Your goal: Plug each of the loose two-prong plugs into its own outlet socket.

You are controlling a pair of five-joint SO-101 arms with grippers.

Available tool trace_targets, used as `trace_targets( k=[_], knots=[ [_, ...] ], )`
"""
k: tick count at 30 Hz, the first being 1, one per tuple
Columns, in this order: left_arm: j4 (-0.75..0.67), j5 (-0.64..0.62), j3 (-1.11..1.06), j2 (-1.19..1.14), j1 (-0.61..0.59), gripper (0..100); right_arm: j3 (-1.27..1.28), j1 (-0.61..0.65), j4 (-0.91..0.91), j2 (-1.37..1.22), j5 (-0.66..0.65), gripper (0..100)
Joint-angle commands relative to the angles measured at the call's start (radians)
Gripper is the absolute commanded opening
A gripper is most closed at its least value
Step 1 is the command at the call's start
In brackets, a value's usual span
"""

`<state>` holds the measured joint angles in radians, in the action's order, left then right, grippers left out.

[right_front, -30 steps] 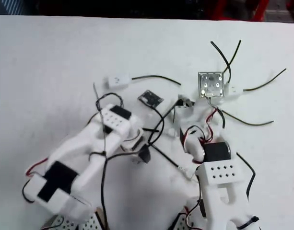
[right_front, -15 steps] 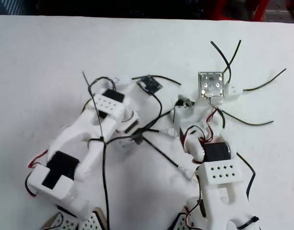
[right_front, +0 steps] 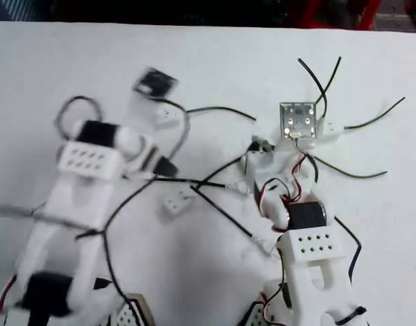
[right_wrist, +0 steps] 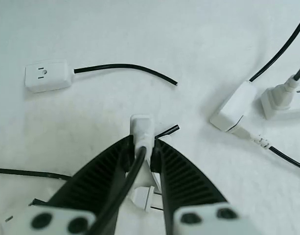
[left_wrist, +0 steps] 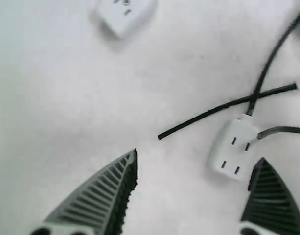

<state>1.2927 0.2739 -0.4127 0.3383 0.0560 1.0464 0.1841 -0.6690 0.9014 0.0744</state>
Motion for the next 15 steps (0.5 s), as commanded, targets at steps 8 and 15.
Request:
trace_targets(
  k=[8, 15],
  knots=[
    [-0.267, -0.023, -0.443, 0.526, -0.199, 17, -0.051, 0.234, -0.214, 0.087, -0.072, 1.8],
    [-0.308, -0.023, -0.643, 0.756, -0.269, 3, -0.064, 0.435, -0.24, 0.012, -0.074, 1.8]
  ],
)
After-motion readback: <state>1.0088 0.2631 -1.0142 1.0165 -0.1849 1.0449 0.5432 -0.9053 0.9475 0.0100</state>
